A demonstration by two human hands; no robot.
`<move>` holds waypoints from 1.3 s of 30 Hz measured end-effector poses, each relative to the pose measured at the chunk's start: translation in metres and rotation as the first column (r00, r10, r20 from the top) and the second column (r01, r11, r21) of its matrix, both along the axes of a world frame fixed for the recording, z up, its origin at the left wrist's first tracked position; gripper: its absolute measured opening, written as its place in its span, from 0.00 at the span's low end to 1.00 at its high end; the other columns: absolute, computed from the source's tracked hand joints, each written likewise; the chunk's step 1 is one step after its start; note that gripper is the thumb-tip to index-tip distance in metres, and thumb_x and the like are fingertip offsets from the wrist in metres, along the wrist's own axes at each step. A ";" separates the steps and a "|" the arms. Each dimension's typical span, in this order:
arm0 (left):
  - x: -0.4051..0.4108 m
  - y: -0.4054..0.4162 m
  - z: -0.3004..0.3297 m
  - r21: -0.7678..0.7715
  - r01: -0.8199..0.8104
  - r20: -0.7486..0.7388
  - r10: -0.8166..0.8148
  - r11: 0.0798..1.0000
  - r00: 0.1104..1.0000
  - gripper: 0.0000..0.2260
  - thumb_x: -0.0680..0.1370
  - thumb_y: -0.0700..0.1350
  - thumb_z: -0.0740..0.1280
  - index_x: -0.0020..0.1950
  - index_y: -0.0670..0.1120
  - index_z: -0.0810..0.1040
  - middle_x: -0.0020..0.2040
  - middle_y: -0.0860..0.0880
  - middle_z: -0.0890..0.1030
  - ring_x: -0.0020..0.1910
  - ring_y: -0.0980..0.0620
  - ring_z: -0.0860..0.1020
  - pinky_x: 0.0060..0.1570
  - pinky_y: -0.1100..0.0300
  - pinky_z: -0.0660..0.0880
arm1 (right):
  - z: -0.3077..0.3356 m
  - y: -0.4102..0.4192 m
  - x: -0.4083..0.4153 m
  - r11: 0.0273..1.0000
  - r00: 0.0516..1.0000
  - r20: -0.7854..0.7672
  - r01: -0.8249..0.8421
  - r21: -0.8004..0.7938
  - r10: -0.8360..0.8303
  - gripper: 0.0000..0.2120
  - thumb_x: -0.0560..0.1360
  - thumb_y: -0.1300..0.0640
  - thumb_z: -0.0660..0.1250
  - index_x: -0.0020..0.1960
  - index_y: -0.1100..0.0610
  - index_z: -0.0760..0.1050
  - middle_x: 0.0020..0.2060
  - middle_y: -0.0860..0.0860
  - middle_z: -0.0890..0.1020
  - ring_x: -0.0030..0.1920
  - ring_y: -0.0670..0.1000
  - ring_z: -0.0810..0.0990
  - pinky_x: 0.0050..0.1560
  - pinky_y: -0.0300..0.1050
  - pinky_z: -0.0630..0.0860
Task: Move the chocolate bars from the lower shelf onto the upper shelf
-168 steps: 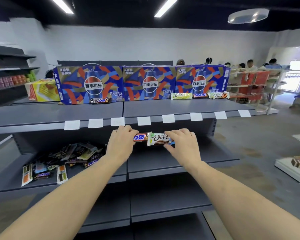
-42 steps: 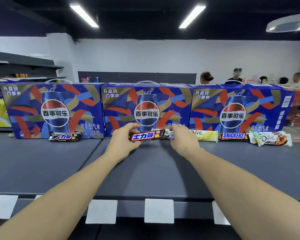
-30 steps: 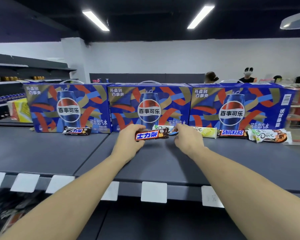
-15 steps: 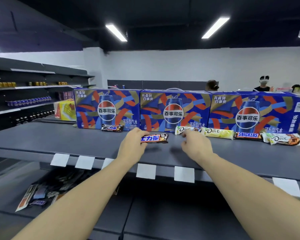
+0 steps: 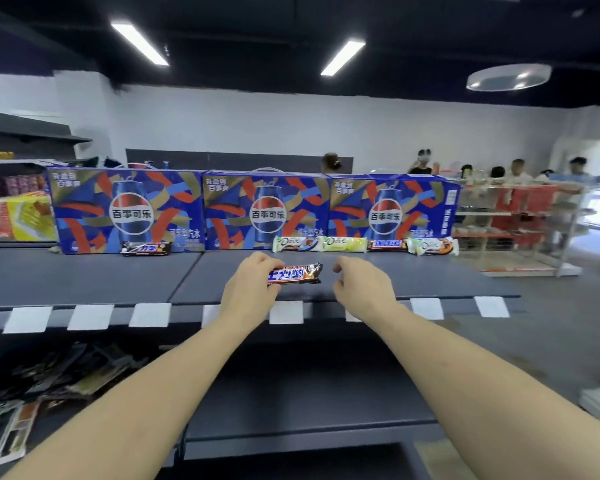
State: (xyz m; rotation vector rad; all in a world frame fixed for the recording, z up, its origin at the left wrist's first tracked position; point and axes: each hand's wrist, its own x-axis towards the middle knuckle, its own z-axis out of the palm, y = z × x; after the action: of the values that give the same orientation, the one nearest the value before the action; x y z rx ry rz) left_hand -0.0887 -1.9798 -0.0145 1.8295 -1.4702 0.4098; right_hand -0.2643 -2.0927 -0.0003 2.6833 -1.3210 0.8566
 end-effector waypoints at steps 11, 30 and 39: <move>-0.116 -0.072 0.002 0.006 0.115 0.036 -0.115 0.993 0.993 0.15 0.77 0.43 0.68 0.63 0.51 0.76 0.54 0.54 0.72 0.50 0.54 0.73 0.45 0.59 0.73 | -0.011 -0.068 -0.143 0.987 0.987 0.029 0.157 -0.021 -0.157 0.15 0.79 0.56 0.60 0.65 0.53 0.72 0.57 0.51 0.79 0.55 0.55 0.78 0.49 0.48 0.75; -0.228 -0.133 0.003 0.047 0.071 -0.037 -0.070 0.996 0.997 0.14 0.80 0.46 0.64 0.66 0.50 0.75 0.57 0.53 0.74 0.54 0.55 0.73 0.51 0.61 0.71 | -0.016 -0.140 -0.237 0.998 0.996 0.077 0.040 -0.048 -0.036 0.15 0.79 0.57 0.59 0.65 0.54 0.73 0.57 0.51 0.79 0.55 0.54 0.78 0.48 0.46 0.73; -0.210 -0.166 0.018 0.142 0.089 -0.209 -0.058 0.986 0.976 0.11 0.84 0.48 0.53 0.61 0.51 0.73 0.50 0.48 0.79 0.43 0.52 0.77 0.45 0.51 0.77 | -0.009 -0.162 -0.219 0.995 0.987 0.160 0.000 -0.097 0.016 0.14 0.78 0.59 0.58 0.61 0.53 0.75 0.55 0.49 0.81 0.54 0.53 0.78 0.46 0.47 0.75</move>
State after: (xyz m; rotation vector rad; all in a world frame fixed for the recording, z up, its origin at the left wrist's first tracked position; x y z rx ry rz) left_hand -0.2988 -2.1460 0.0030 1.8660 -1.4526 0.0717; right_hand -0.4830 -2.2549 -0.0090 2.5949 -1.2611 1.1281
